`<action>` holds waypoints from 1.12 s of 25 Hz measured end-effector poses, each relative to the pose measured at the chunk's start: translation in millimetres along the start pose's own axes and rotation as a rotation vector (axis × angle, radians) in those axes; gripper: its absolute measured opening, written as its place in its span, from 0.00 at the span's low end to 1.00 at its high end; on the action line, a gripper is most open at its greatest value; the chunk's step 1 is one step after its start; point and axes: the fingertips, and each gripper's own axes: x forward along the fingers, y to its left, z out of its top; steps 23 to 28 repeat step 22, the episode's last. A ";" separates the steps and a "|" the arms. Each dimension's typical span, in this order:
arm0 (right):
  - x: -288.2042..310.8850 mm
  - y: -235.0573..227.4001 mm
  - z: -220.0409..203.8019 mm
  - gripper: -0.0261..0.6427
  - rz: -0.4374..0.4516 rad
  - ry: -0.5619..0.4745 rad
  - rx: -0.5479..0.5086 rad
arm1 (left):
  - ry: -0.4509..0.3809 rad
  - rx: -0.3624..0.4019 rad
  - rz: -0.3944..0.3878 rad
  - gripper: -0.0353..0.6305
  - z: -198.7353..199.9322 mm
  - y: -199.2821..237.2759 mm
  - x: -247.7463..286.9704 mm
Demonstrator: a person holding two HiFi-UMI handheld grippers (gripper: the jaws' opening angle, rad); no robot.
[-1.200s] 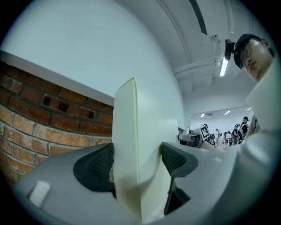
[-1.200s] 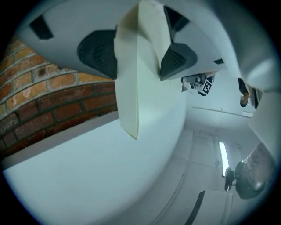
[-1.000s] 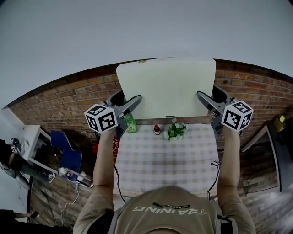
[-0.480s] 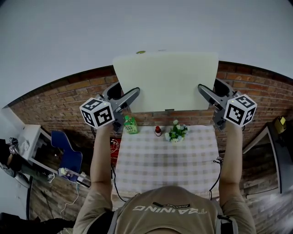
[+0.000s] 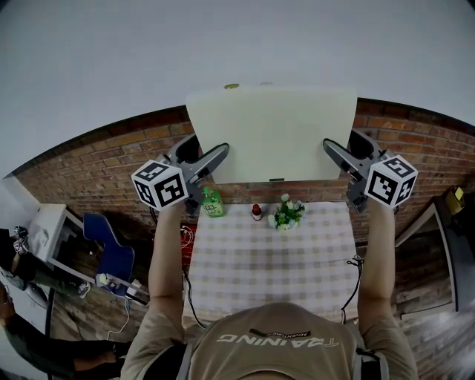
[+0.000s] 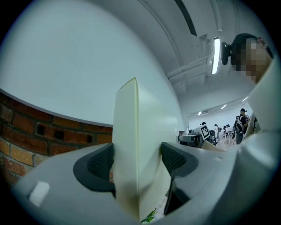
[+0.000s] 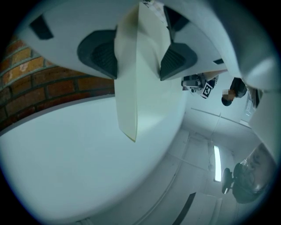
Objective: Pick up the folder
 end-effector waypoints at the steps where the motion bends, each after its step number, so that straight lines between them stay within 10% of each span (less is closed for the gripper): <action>1: 0.0 -0.5 -1.0 0.45 -0.002 0.004 0.000 | 0.001 -0.001 -0.001 0.56 -1.0 0.5 0.7; 28: -12.5 2.0 -19.0 0.45 0.007 0.026 0.016 | 0.016 -0.007 0.012 0.56 -15.9 -12.0 -3.5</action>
